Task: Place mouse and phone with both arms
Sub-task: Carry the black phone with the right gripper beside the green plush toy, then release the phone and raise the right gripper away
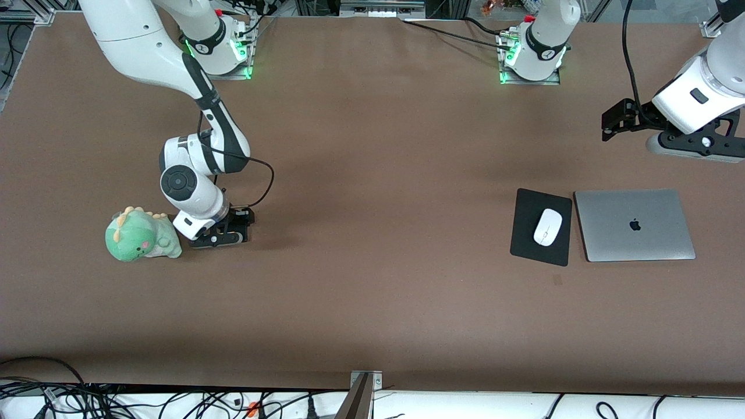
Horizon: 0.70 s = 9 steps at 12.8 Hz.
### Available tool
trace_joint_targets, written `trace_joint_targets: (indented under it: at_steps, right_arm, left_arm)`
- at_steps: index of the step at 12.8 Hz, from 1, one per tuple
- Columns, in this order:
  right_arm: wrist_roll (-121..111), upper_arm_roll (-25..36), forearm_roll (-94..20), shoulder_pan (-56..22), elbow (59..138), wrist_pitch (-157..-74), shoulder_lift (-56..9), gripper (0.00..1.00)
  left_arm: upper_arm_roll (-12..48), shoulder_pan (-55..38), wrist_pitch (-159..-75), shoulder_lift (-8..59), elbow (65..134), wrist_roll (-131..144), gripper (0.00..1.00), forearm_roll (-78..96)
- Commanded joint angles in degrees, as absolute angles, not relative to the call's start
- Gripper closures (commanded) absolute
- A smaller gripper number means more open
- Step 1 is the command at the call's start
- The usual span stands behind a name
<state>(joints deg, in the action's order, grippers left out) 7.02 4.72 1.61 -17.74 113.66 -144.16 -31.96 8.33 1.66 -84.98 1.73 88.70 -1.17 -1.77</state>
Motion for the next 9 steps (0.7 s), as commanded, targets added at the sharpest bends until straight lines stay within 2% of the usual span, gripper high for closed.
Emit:
trace_joint_targets:
  at_steps: [1,5,9]
  right_arm:
    - [7.03,3.78,0.45,-16.79,115.14,-139.87,-25.43,0.00]
    - [7.38,4.30,-2.64,-16.79,112.86,-124.85,-12.87,0.00]
    - [7.65,5.97,-2.55,-16.79,105.40,-105.87,-4.06,0.00]
  left_arm:
    - [8.44,1.49,-83.50,2.37,86.92,-0.62,0.00,-1.67]
    - [8.44,1.49,-83.41,2.29,86.92,-0.62,0.00,-1.67]
    - [8.44,1.49,-83.41,2.37,86.92,-0.70,0.00,-1.67]
